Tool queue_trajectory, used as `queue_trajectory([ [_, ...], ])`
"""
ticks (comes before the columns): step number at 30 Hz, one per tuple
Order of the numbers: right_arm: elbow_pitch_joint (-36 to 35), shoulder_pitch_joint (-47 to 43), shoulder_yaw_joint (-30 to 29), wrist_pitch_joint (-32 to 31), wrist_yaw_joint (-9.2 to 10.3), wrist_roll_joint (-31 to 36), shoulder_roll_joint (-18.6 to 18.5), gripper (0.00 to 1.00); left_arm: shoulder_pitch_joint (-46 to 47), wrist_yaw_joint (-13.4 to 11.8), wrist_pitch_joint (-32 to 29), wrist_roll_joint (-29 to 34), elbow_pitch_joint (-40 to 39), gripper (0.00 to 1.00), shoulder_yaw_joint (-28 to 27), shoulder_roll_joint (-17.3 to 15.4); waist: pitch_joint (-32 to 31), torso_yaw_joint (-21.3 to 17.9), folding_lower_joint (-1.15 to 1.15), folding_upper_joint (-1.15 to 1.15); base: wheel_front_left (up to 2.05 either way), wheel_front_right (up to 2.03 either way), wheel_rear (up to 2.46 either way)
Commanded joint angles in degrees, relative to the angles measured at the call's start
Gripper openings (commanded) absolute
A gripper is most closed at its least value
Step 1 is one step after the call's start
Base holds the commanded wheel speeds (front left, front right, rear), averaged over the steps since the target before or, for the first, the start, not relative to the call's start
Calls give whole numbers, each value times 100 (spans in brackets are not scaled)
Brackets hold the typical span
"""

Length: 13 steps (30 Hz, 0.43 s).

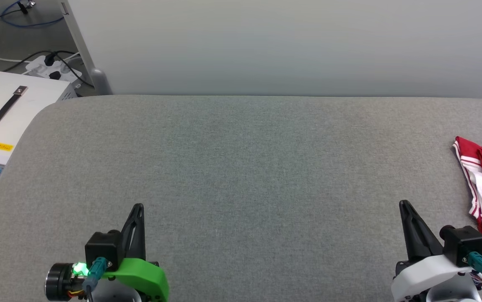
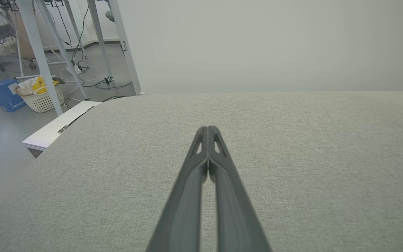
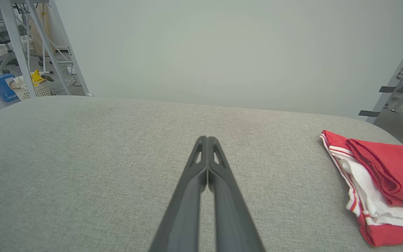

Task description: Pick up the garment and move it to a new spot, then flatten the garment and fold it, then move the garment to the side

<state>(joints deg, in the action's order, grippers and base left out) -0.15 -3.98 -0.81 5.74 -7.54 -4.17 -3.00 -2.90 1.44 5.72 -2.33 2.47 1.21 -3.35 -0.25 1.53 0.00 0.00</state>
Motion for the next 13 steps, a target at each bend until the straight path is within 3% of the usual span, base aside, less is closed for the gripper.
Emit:
queue_trajectory([
  [1,7,129,13,-30,3,78,6,0,141,-41,-33,45,-51,0,-34,28,1,-4,0,0,0,0,0],
  [13,9,198,30,-171,4,166,7,0,180,-68,-173,94,-102,0,-57,33,7,-43,0,0,0,0,0],
])
